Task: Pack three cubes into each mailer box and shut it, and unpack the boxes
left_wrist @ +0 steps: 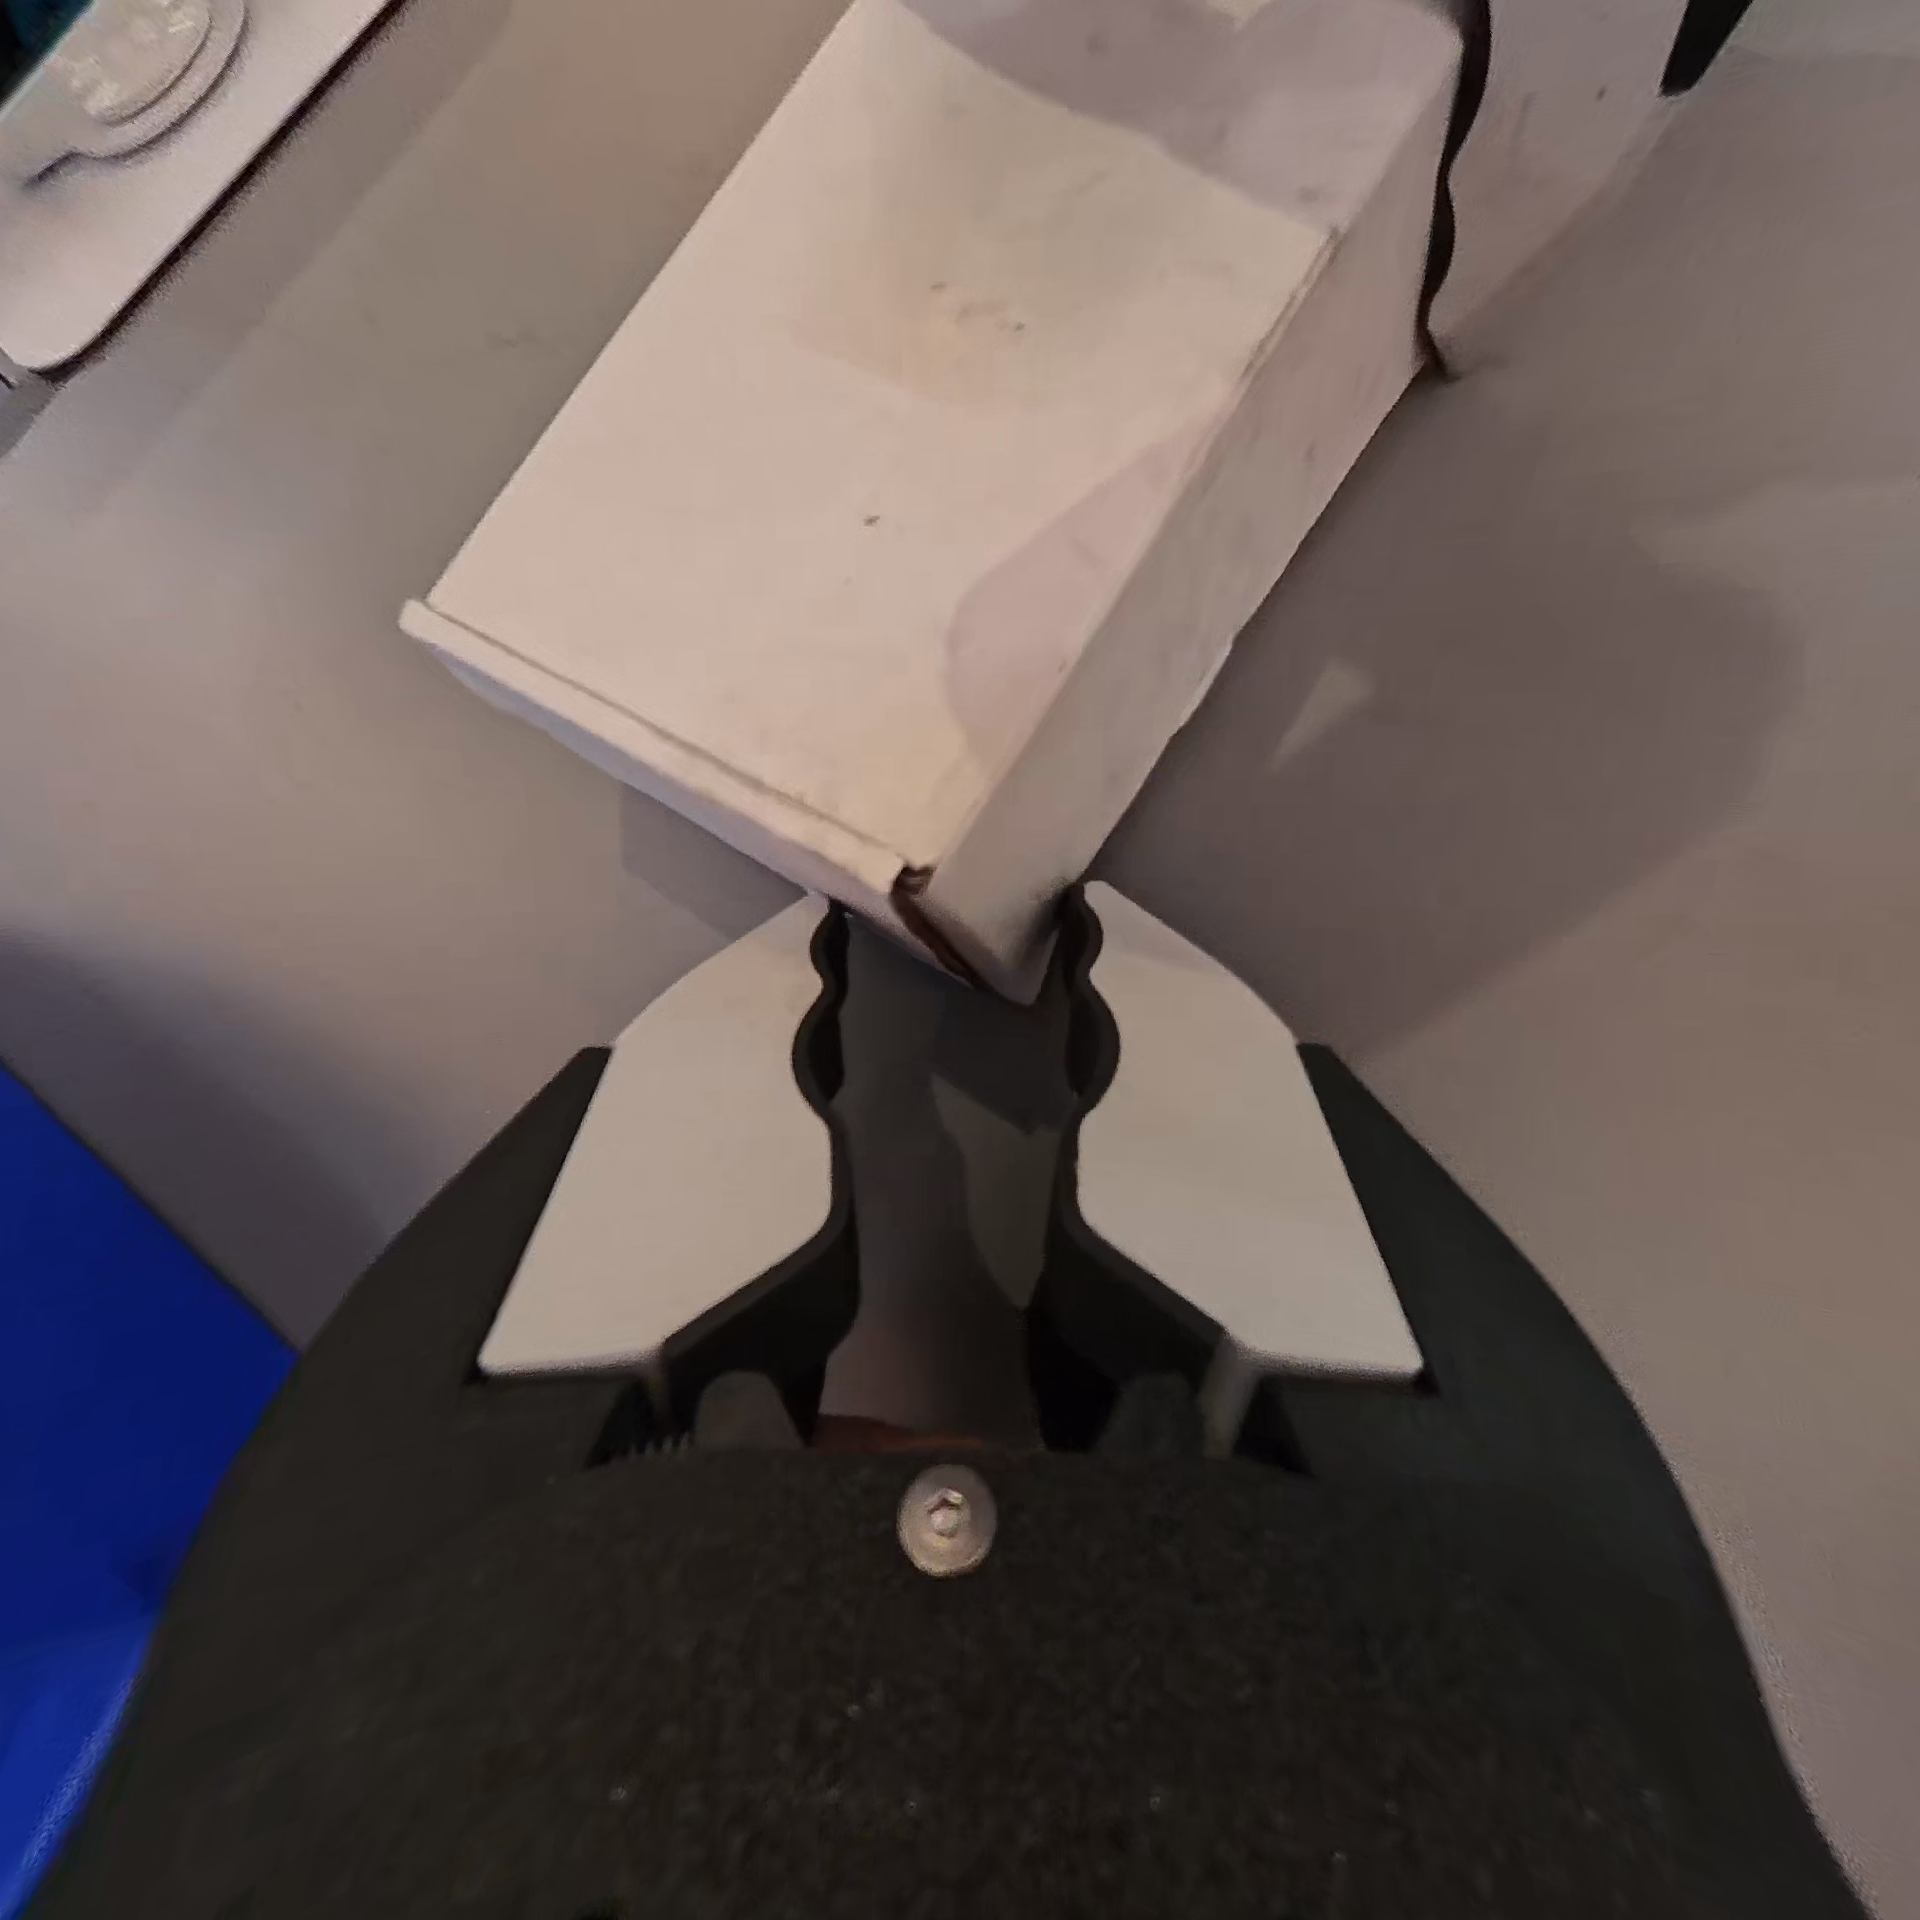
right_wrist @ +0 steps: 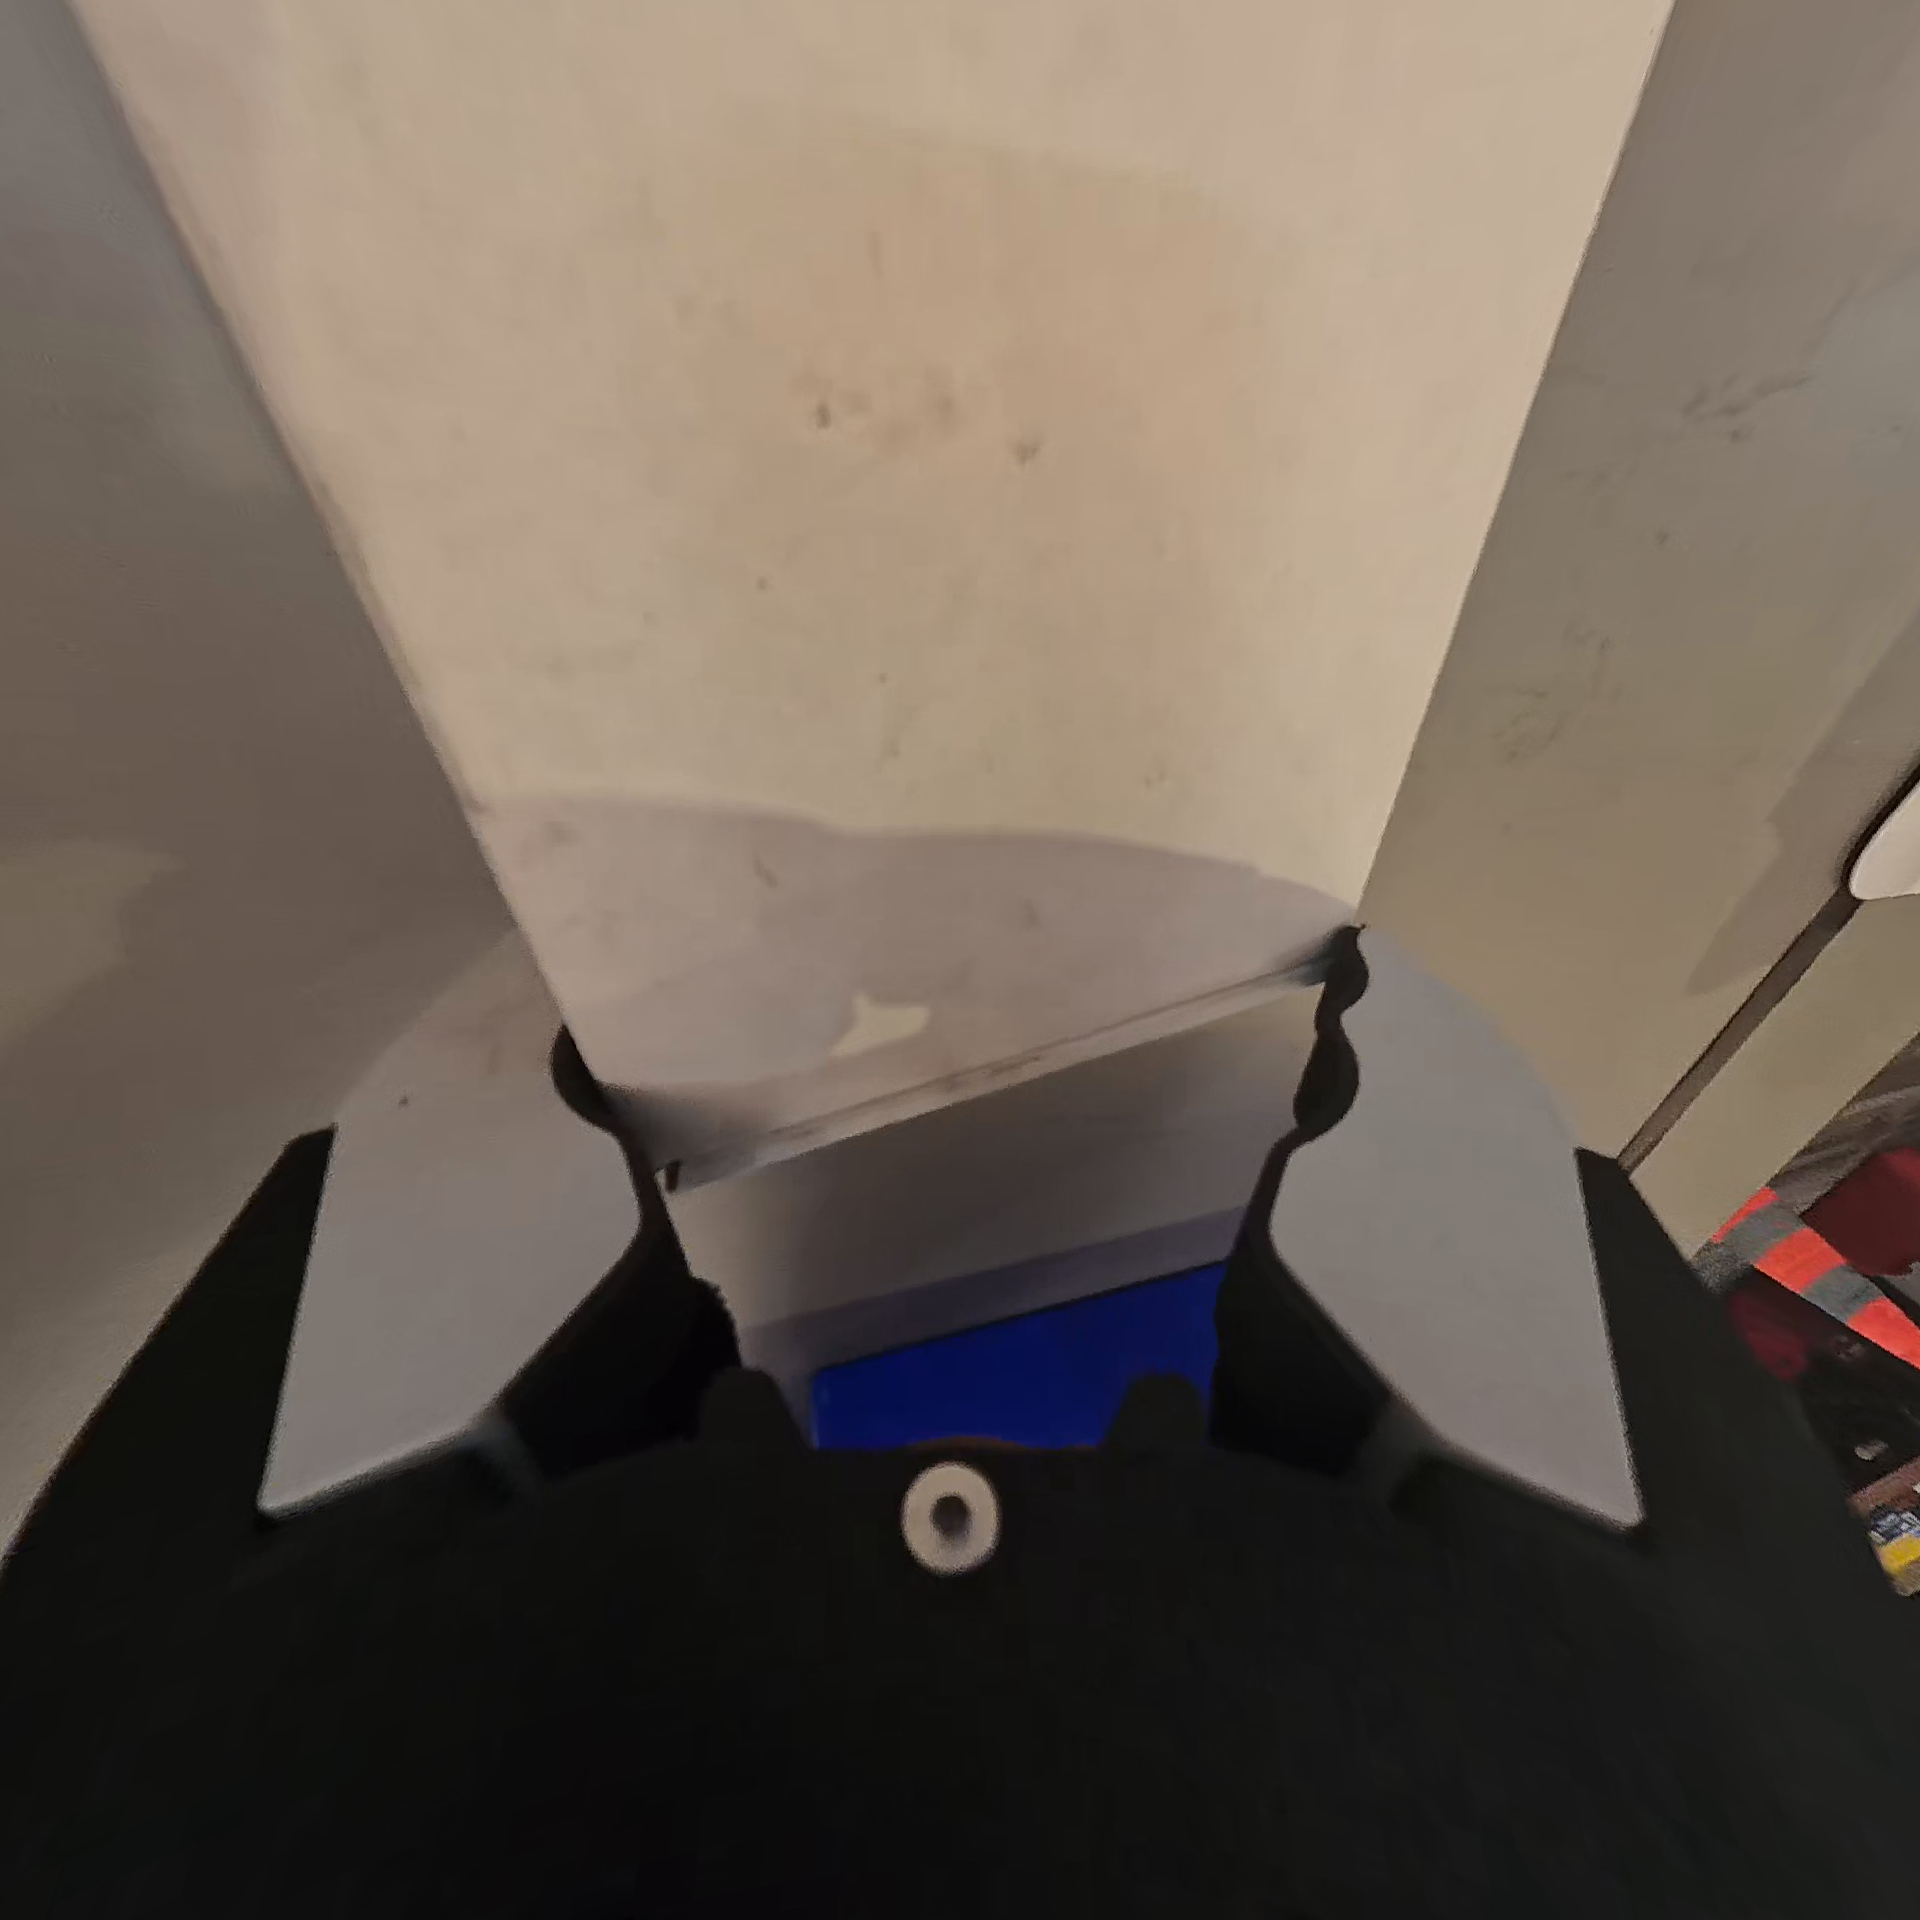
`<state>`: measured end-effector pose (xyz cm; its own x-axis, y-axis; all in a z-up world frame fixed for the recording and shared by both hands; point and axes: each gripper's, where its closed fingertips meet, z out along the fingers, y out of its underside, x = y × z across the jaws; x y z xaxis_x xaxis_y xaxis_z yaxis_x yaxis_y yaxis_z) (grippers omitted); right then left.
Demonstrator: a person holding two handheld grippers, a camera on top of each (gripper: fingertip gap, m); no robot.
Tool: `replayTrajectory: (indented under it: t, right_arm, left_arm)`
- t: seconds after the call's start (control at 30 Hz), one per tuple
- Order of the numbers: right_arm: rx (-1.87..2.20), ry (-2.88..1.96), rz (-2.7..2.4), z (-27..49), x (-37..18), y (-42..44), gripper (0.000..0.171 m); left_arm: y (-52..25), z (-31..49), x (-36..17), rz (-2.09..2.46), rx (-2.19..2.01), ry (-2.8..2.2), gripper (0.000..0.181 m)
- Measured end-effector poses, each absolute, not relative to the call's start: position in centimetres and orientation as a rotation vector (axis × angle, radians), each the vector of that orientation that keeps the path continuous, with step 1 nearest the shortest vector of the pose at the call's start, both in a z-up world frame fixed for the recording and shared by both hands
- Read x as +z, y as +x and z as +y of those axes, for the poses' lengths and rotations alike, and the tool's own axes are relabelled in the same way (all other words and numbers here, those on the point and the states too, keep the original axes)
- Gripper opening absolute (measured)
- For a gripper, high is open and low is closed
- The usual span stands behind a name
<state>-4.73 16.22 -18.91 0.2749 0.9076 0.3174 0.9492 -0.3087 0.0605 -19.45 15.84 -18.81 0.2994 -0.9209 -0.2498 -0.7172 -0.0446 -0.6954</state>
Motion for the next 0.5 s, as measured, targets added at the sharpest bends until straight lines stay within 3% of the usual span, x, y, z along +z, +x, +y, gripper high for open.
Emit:
replayTrajectory:
  t: [0.27, 0.33, 0.5]
  right_arm:
    - [-0.433, -2.396, -1.742, 16.3, -18.9, -4.8, 0.130]
    - [-0.425, -2.391, -1.740, 16.3, -19.0, -4.8, 0.130]
    - [-0.383, -2.337, -1.767, 16.4, -19.0, -5.1, 0.131]
  left_arm:
    - [-19.9, 15.2, -19.2, 1.531, -0.415, -1.859, 0.041]
    - [-20.5, 15.3, -18.7, 1.575, -0.391, -1.808, 0.067]
    - [-20.4, 16.2, -17.2, 1.588, -0.591, -1.783, 0.110]
